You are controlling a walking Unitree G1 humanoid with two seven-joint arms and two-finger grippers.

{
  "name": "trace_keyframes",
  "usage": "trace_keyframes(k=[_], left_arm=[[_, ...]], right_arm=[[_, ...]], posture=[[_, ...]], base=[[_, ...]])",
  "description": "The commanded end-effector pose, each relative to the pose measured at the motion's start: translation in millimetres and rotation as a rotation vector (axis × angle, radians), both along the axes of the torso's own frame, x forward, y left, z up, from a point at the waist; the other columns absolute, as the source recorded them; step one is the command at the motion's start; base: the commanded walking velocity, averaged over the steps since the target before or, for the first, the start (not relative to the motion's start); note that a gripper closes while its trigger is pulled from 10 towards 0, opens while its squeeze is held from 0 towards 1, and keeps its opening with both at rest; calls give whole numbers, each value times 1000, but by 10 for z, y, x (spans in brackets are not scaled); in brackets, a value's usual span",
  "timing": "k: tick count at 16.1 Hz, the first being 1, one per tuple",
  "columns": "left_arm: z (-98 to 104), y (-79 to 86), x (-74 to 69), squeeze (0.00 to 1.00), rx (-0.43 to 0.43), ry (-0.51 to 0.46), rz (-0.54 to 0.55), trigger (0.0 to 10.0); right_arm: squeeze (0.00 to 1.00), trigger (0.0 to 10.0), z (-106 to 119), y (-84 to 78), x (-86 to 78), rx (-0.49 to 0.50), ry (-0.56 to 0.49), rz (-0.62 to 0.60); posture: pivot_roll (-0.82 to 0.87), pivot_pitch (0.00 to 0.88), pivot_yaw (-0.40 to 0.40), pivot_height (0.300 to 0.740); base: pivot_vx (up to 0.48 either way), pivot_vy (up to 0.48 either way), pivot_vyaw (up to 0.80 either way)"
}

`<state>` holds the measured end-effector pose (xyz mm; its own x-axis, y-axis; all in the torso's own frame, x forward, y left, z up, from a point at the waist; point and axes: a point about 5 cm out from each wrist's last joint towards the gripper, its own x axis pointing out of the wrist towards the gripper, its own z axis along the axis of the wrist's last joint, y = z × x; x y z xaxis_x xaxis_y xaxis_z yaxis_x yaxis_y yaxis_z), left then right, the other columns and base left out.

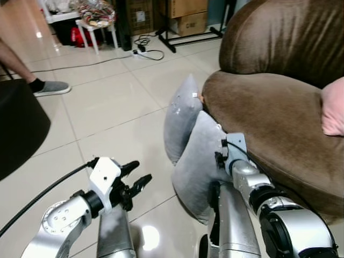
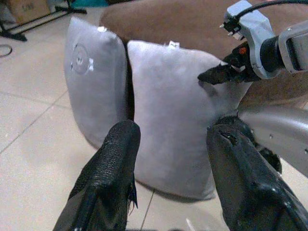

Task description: Move the pillow to the sofa from floor

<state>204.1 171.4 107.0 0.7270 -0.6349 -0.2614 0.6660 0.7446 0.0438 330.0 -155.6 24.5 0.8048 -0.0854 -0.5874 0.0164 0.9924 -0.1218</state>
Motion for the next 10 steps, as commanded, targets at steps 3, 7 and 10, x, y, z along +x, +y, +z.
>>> trace_keyframes(k=[3,7,10], left_arm=[[44,3,-36,0,8,8,-13,10000],[53,-11,-116,0,21,31,-28,10000],[48,-40,-171,0,20,44,-28,10000]], right_arm=[[0,10000,-48,49,-37,-24,12,16],[0,10000,-32,14,-34,-143,-24,5],[0,1686,-54,25,-54,-164,-22,23]], posture=[[135,85,14,430],[139,126,14,430],[134,139,6,430]], base=[[0,0,0],[0,0,0],[0,0,0]])
